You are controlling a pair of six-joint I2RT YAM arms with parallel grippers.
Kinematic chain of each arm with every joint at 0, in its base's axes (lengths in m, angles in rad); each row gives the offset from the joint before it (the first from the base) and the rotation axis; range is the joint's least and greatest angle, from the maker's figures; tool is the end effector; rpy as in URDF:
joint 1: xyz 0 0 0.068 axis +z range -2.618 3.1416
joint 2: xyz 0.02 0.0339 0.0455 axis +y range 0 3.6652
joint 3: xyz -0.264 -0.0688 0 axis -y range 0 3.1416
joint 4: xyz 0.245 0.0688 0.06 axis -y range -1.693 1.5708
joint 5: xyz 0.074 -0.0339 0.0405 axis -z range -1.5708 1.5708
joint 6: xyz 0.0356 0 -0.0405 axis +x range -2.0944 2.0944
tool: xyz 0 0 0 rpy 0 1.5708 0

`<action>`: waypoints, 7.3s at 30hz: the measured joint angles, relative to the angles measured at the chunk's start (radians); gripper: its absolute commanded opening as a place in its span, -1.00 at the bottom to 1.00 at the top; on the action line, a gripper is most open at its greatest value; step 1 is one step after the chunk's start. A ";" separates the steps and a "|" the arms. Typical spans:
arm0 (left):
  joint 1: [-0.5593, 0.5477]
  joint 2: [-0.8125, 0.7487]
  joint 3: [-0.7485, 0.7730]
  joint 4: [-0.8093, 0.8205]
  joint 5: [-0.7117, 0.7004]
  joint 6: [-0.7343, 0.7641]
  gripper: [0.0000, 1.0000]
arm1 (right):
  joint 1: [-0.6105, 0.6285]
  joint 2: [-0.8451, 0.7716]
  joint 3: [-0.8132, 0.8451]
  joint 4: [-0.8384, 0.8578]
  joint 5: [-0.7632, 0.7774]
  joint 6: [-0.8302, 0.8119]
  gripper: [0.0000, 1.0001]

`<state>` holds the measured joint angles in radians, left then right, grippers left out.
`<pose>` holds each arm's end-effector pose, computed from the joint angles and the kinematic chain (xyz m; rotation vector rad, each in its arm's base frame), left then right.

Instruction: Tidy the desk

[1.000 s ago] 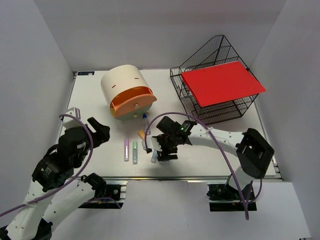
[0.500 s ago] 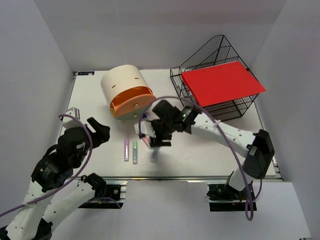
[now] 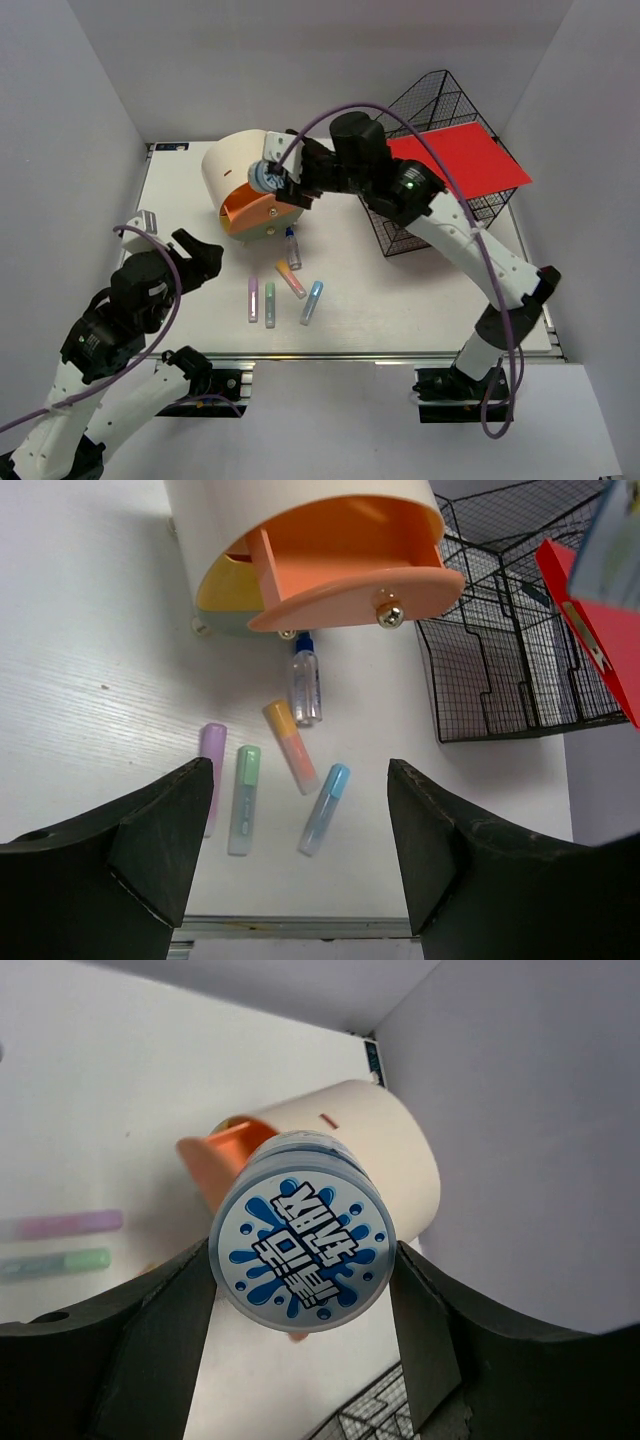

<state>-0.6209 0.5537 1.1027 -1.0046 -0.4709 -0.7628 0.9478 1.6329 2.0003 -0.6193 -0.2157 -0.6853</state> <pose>0.0648 -0.0265 0.3848 -0.4350 1.9502 -0.4211 0.1973 0.2877 0.4939 -1.4365 1.1392 0.3815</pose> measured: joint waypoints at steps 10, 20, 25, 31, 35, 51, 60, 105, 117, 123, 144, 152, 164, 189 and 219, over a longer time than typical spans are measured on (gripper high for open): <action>0.000 0.031 -0.058 0.051 0.044 -0.038 0.59 | -0.019 0.292 0.094 0.129 0.068 0.053 -1.00; 0.000 0.025 -0.123 0.072 0.064 -0.058 0.59 | -0.052 0.328 0.112 0.146 0.071 0.048 -1.00; 0.000 0.024 -0.128 0.074 0.065 -0.064 0.59 | -0.068 0.328 0.113 0.122 0.047 0.038 -1.00; 0.000 0.021 -0.128 0.074 0.065 -0.068 0.59 | -0.071 0.328 0.124 0.073 -0.002 0.019 -1.00; 0.000 0.020 -0.128 0.073 0.065 -0.069 0.59 | -0.072 0.328 0.151 0.040 -0.034 0.015 -1.00; 0.000 0.020 -0.128 0.074 0.068 -0.073 0.58 | -0.080 0.328 0.190 -0.013 -0.075 -0.001 -1.00; 0.000 0.020 -0.128 0.074 0.069 -0.074 0.58 | -0.082 0.337 0.197 -0.019 -0.074 -0.003 -1.00; 0.000 0.013 -0.128 0.072 0.071 -0.077 0.58 | -0.083 0.401 0.237 -0.075 -0.069 -0.005 -1.00; 0.000 0.011 -0.128 0.072 0.071 -0.084 0.58 | -0.083 0.407 0.237 -0.074 -0.052 0.002 0.24; 0.000 0.006 -0.128 0.072 0.071 -0.085 0.58 | -0.083 0.407 0.237 -0.071 -0.053 0.009 0.36; 0.000 0.002 -0.128 0.071 0.071 -0.089 0.58 | -0.082 0.407 0.244 -0.026 -0.061 0.024 0.66; 0.000 -0.002 -0.128 0.070 0.071 -0.089 0.58 | -0.084 0.401 0.269 0.023 -0.117 0.071 -1.00; 0.000 -0.014 -0.126 0.062 0.070 -0.088 0.58 | -0.109 0.083 -0.002 -0.223 -0.319 -0.257 -1.00; 0.000 -0.031 -0.126 0.062 0.066 -0.088 0.58 | -0.116 0.311 -0.115 -0.007 -0.114 -0.164 -1.00; 0.000 -0.035 -0.127 0.054 0.064 -0.088 0.57 | -0.116 0.457 0.033 0.126 -0.056 -0.025 -1.00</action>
<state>-0.6209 0.5186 0.9760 -0.9508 -0.4072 -0.8509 0.8322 2.0899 2.0331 -0.4934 -0.2718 -0.7101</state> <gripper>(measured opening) 0.787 0.004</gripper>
